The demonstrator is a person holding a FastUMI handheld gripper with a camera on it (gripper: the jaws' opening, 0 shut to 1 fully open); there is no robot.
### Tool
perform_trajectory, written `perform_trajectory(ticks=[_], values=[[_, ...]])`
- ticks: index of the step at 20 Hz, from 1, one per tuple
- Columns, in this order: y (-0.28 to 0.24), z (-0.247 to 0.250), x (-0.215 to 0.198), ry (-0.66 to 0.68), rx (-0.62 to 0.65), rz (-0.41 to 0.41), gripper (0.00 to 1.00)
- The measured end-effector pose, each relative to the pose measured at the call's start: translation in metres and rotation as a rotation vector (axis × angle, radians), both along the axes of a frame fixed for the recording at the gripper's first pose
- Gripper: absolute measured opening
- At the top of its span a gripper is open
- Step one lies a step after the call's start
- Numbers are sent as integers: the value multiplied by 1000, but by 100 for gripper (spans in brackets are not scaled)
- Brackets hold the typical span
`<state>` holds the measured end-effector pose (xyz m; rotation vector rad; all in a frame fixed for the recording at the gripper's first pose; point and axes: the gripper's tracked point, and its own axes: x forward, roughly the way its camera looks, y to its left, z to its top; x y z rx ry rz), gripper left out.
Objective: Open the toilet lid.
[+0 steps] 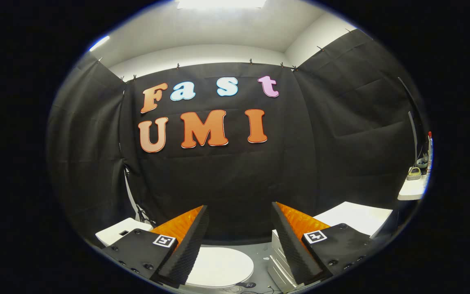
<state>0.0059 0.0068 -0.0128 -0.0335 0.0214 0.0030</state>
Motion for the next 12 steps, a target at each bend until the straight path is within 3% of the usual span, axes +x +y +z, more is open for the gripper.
perform_trajectory(ticks=[6,12], values=[[22,-27,4,13,-19,13,98],[38,-89,12,58,40,-41,98]])
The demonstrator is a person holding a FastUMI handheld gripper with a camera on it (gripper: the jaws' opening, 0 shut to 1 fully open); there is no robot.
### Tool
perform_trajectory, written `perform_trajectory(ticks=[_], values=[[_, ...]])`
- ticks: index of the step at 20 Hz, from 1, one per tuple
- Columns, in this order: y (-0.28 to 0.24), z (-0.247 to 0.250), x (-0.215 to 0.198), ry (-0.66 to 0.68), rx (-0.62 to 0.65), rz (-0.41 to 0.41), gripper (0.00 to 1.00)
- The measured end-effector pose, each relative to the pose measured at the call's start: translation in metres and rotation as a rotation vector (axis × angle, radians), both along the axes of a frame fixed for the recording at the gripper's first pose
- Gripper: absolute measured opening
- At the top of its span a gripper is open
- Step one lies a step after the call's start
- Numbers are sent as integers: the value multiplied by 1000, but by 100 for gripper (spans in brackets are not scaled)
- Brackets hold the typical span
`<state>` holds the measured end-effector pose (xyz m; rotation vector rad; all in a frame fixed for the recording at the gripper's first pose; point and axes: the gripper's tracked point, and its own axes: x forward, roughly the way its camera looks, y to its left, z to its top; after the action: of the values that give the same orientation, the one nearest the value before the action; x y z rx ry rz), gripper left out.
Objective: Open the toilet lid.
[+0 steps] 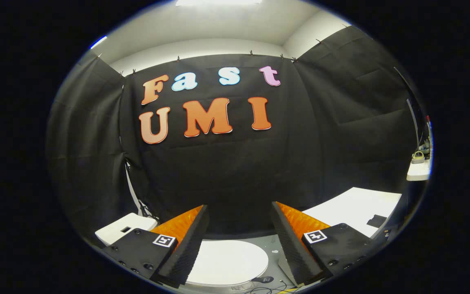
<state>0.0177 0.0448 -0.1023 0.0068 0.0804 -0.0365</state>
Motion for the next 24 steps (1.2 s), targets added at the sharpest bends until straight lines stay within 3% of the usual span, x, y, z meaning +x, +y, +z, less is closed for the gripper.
perform_trajectory(ticks=[5,16,24], values=[[-8,-60,-1,17,39,-103,98],[-89,-233,-19,109,134,-374,98],[-124,-365,-23,240,346,-537,99]])
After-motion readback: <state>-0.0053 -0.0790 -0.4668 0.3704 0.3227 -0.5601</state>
